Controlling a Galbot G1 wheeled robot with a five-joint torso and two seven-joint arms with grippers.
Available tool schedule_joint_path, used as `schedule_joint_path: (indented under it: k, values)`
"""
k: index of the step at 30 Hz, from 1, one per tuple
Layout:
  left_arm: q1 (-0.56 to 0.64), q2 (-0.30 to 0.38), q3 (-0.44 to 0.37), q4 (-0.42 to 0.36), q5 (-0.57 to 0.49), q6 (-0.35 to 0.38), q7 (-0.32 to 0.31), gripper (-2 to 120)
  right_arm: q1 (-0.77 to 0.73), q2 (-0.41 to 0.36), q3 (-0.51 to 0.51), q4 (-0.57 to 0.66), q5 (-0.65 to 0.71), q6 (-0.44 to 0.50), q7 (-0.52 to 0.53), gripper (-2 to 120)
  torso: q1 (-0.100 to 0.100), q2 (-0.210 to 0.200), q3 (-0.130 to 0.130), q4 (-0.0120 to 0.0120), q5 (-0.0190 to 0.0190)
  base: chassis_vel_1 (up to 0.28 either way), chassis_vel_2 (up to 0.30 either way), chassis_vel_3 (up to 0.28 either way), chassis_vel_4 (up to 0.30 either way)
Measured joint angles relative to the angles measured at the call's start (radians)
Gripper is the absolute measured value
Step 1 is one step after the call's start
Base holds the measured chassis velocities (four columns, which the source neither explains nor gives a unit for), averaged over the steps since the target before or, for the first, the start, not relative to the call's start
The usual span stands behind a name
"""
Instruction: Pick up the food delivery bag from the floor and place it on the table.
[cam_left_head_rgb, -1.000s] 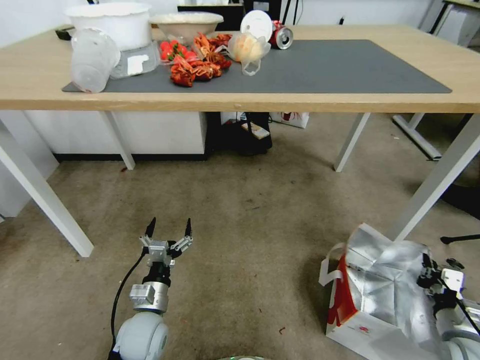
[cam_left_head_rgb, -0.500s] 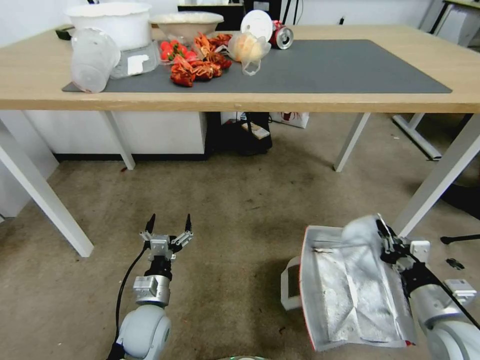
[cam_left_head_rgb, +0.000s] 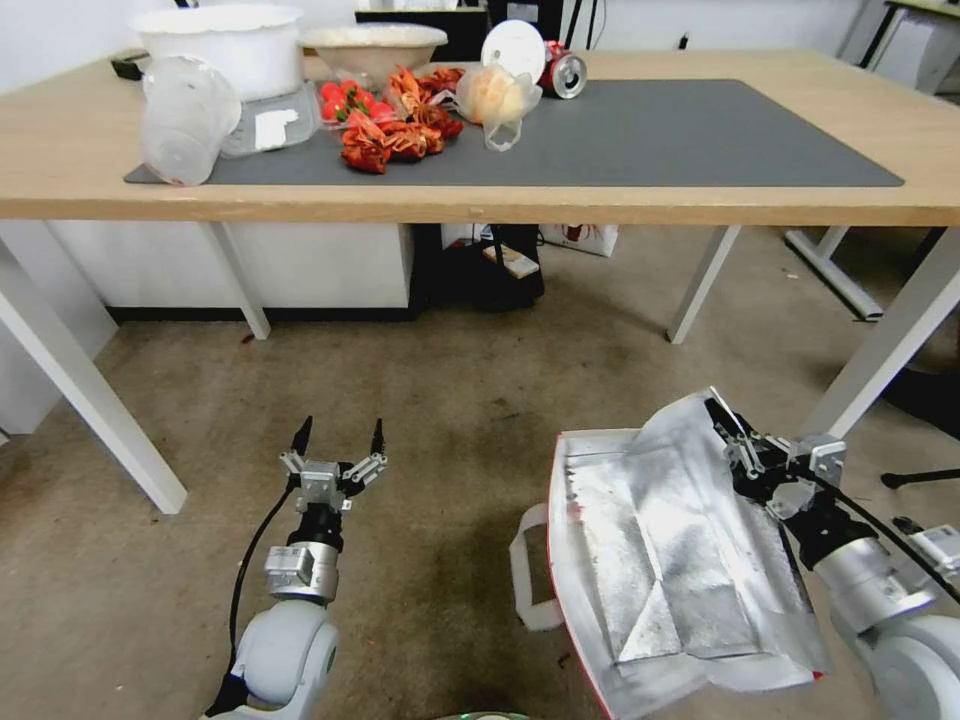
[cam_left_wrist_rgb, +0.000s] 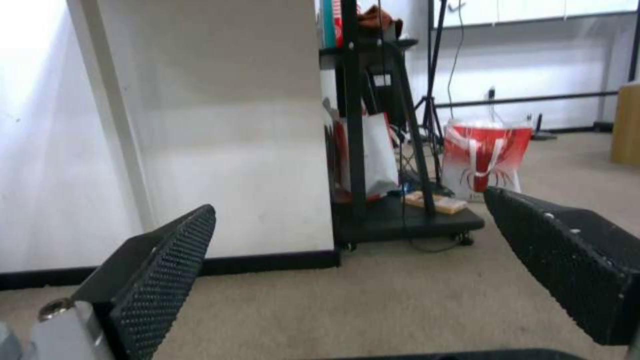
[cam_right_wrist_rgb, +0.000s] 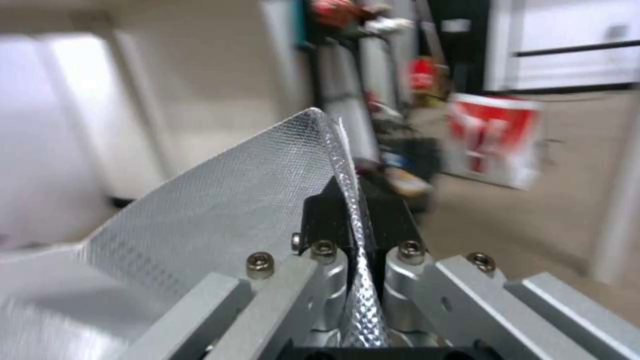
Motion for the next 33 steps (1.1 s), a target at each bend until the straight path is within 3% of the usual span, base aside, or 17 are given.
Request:
schedule_joint_path:
  k: [9, 25, 33]
  values:
    - [0.011, 0.018, -0.023, -0.009, 0.006, -0.039, 0.045, 100, 0.028, -0.020, 0.050, -0.005, 0.123, 0.007, -0.299, 0, 0.000, 0.000, 0.000, -0.0001, 0.0001, 0.000, 0.000, 0.000, 0.000]
    - [0.037, 0.018, -0.037, -0.042, -0.023, -0.062, 0.078, 100, 0.048, -0.030, 0.081, -0.028, 0.208, -0.010, -0.540, 0, 0.000, 0.002, 0.000, 0.0000, 0.0001, 0.000, 0.000, 0.000, 0.000]
    - [0.060, 0.016, -0.052, -0.057, -0.025, -0.073, 0.100, 100, 0.057, -0.031, 0.091, -0.036, 0.241, -0.027, -0.622, 0, 0.001, 0.038, 0.034, -0.0001, 0.0001, 0.000, 0.000, 0.000, 0.000]
